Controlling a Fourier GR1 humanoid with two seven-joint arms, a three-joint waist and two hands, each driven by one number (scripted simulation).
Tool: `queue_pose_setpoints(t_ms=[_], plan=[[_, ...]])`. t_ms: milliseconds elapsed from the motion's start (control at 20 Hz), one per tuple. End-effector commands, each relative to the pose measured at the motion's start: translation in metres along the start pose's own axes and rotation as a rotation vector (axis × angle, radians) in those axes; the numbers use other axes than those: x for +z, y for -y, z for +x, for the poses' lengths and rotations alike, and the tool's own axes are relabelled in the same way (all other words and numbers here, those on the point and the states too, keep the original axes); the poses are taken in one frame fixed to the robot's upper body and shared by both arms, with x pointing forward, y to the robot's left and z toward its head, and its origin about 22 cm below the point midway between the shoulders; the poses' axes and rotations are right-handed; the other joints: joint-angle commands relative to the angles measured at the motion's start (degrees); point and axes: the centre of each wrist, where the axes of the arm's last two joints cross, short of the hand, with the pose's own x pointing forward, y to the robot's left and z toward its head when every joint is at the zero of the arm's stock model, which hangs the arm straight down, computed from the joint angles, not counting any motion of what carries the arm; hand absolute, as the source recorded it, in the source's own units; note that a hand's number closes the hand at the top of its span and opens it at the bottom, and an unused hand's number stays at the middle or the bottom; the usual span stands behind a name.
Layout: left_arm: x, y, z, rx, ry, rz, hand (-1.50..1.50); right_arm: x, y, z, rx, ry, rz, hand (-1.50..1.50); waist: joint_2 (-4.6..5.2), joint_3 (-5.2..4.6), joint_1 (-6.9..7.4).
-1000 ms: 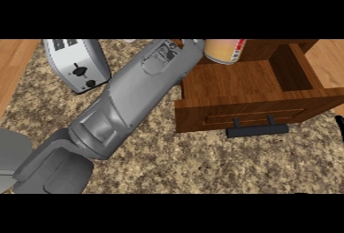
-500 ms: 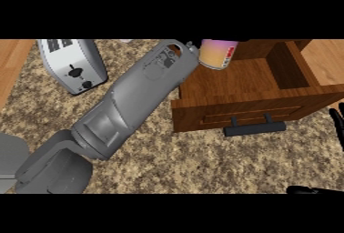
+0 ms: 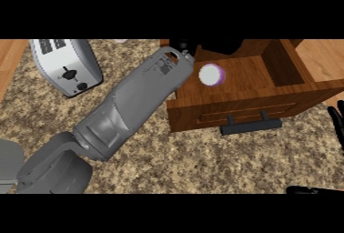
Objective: Pick up the can, place it into the drawer and close the drawer
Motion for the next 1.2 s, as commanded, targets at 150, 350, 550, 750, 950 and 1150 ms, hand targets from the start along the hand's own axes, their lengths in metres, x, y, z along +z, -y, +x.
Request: queue_pose_setpoints(t_ms=[150,350,550,750,950,1150], plan=[[0.001,0.0,-0.007,-0.019,-0.003,0.056,-1.5,-0.006,-0.002,0.0,0.012,0.006,-0.005,-1.5,0.01,-0.01,0.28],[0.007,0.001,-0.023,0.01,-0.009,0.08,-1.5,-0.001,-0.002,0.003,0.021,0.024,0.004,-1.5,0.27,-0.03,-0.9],[0.004,-0.001,-0.02,0.037,-0.032,0.094,-1.5,-0.013,-0.001,0.017,0.063,0.063,0.001,-1.5,0.18,-0.09,0.09],[0.004,0.001,-0.011,0.07,-0.043,0.119,-1.5,-0.003,0.005,0.031,0.244,0.135,0.062,-1.5,0.03,-0.08,-0.81],[0.005,0.003,-0.006,0.12,-0.03,0.08,-1.5,-0.005,0.002,0.029,0.335,0.176,0.073,-1.5,-0.15,-0.07,1.01],[0.005,0.002,-0.003,0.181,-0.027,0.092,-1.5,-0.018,-0.005,0.036,0.441,0.211,0.094,-1.5,-0.4,-0.14,3.09]])
